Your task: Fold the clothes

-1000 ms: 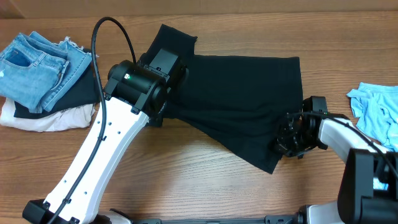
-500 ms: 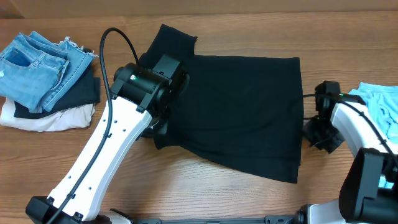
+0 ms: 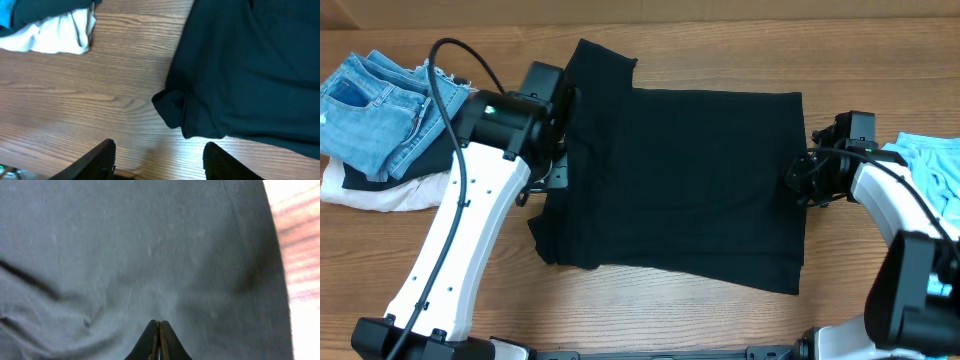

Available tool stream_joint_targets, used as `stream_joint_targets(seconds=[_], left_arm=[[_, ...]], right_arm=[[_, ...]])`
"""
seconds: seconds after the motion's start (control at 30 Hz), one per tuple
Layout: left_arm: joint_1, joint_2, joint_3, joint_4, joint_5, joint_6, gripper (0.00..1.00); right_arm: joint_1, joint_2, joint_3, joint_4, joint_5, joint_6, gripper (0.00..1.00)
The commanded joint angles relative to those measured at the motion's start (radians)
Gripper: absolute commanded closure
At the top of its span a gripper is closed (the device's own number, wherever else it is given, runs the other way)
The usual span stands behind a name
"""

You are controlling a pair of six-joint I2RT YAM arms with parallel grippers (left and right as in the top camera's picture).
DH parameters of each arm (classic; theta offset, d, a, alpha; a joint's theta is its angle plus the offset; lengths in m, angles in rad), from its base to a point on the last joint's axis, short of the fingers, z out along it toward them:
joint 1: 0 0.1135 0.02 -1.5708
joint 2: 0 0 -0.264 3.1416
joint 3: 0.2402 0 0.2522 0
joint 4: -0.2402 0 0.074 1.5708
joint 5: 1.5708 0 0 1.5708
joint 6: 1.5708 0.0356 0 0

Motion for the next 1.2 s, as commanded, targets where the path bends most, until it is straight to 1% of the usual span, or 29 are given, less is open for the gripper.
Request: stream_joint_targets(seconds=[0.0, 0.07, 0.13, 0.17, 0.2, 0.23, 0.27, 0.3, 0.33, 0.43, 0.5, 0.57, 0.6, 0.67, 0.73, 0.77, 0.83, 0.9, 1.0, 1.03, 1.1, 1.17], left_arm=[[0.025, -0.001, -0.002, 0.002, 0.055, 0.044, 0.41], [0.025, -0.001, -0.002, 0.000, 0.055, 0.047, 0.41], [0.025, -0.001, -0.002, -0.001, 0.055, 0.047, 0.40], [0.025, -0.001, -0.002, 0.000, 0.055, 0.047, 0.39], [0.025, -0.001, -0.002, 0.003, 0.055, 0.047, 0.36], [0.025, -0.001, -0.002, 0.008, 0.055, 0.047, 0.32], [0.025, -0.001, -0.002, 0.019, 0.056, 0.046, 0.23], [0.025, -0.001, -0.002, 0.033, 0.065, 0.045, 0.06], [0.025, -0.001, -0.002, 0.044, 0.077, 0.047, 0.00], [0.025, -0.001, -0.006, 0.071, 0.094, 0.046, 0.00], [0.025, -0.001, -0.027, 0.090, 0.130, 0.047, 0.00], [0.025, -0.001, -0.102, 0.138, 0.187, 0.073, 0.00], [0.026, -0.001, -0.158, 0.173, 0.211, 0.073, 0.00], [0.036, -0.001, -0.254, 0.237, 0.249, 0.075, 0.00], [0.071, -0.001, -0.354, 0.325, 0.311, 0.076, 0.00], [0.113, -0.001, -0.429, 0.420, 0.397, 0.093, 0.00], [0.166, 0.000, -0.521, 0.578, 0.539, 0.141, 0.01], [0.189, 0.007, -0.569, 0.686, 0.635, 0.173, 0.03], [0.187, 0.066, -0.585, 0.773, 0.688, 0.230, 0.05], [0.187, 0.098, -0.585, 0.809, 0.736, 0.251, 0.08], [0.187, 0.165, -0.584, 0.891, 0.799, 0.256, 0.09], [0.187, 0.214, -0.584, 0.931, 0.815, 0.256, 0.09]], right_arm=[[-0.001, 0.122, 0.009, 0.020, 0.050, 0.063, 0.96], [-0.007, 0.160, 0.009, -0.005, 0.135, 0.113, 0.96], [-0.027, 0.159, 0.011, -0.070, 0.320, 0.190, 0.96], [-0.042, 0.159, 0.016, -0.104, 0.418, 0.200, 0.96], [-0.064, 0.159, 0.019, -0.137, 0.538, 0.200, 0.96], [-0.082, 0.159, 0.026, -0.161, 0.600, 0.221, 0.96], [-0.099, 0.159, 0.034, -0.179, 0.623, 0.249, 0.96], [-0.115, 0.159, 0.044, -0.180, 0.622, 0.248, 0.96], [-0.126, 0.159, 0.056, -0.179, 0.614, 0.248, 0.96], [-0.131, 0.159, 0.089, -0.191, 0.547, 0.232, 0.96], [-0.125, 0.159, 0.109, -0.187, 0.444, 0.163, 0.95], [-0.125, 0.152, 0.150, -0.196, 0.261, 0.045, 0.88], [-0.125, 0.131, 0.174, -0.196, 0.145, -0.026, 0.82], [-0.125, 0.080, 0.202, -0.203, 0.023, -0.075, 0.73], [-0.122, 0.012, 0.212, -0.202, -0.083, -0.084, 0.56], [-0.113, -0.028, 0.212, -0.208, -0.138, -0.084, 0.53], [-0.083, -0.040, 0.212, -0.237, -0.152, -0.084, 0.54], [-0.042, -0.037, 0.198, -0.258, -0.148, -0.099, 0.54], [0.032, -0.034, 0.162, -0.262, -0.071, -0.087, 0.54], [0.046, -0.033, 0.150, -0.262, -0.056, -0.063, 0.55], [0.064, -0.027, 0.117, -0.254, -0.045, -0.044, 0.55], [0.064, -0.006, 0.102, -0.256, -0.043, -0.044, 0.55]])
